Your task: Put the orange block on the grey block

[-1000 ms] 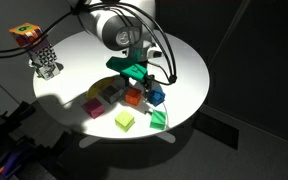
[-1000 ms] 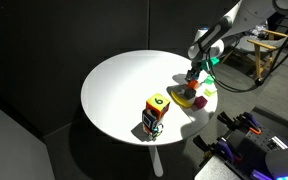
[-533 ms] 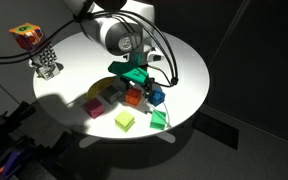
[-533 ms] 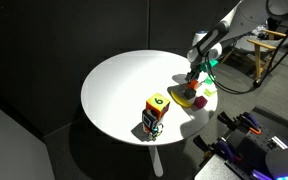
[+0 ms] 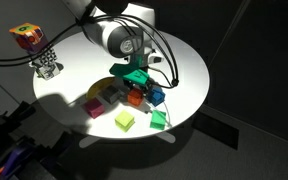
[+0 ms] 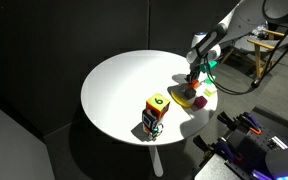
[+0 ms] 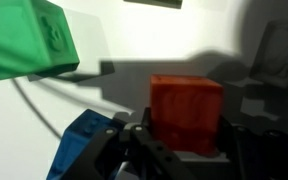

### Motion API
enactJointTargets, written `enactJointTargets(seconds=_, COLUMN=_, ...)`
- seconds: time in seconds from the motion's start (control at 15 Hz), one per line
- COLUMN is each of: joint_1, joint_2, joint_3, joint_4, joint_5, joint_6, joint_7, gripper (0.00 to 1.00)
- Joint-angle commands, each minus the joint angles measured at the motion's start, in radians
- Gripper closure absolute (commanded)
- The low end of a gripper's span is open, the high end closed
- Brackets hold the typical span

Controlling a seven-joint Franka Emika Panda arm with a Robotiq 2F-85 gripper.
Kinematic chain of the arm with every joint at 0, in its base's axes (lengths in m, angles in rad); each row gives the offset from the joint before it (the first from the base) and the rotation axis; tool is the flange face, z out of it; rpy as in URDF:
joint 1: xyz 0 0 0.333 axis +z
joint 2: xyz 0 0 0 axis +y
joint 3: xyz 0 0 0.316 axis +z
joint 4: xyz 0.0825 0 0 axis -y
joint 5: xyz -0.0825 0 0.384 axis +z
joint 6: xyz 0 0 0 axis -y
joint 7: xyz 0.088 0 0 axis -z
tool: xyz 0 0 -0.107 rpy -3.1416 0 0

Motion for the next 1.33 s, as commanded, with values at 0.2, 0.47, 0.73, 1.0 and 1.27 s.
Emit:
enactJointTargets(seconds=0.2, joint_1=-0.002, joint_2=-0.051, joint_3=0.001, joint_4=-0.024, joint_5=-0.021, joint_6=-0.016, joint_7=0.023, gripper=0.71)
enactJointTargets(seconds=0.47, joint_1=0.007, joint_2=-0.08, joint_3=-0.006, joint_4=-0.043, joint_5=-0.027, joint_6=-0.016, joint_7=0.03, gripper=0.71)
enactJointTargets(seconds=0.73, joint_1=0.016, joint_2=-0.12, joint_3=-0.003, joint_4=-0.071, joint_5=-0.025, joint_6=-0.046, joint_7=0.035, gripper=0.71)
enactJointTargets(seconds=1.0, joint_1=0.037, joint_2=-0.172, joint_3=-0.008, joint_4=-0.121, joint_5=-0.029, joint_6=-0.076, joint_7=0.053, gripper=0.71)
enactJointTargets(seconds=1.27, joint_1=0.071, joint_2=-0.228, joint_3=-0.023, joint_4=-0.181, joint_5=-0.043, joint_6=-0.09, joint_7=0.099, gripper=0.71)
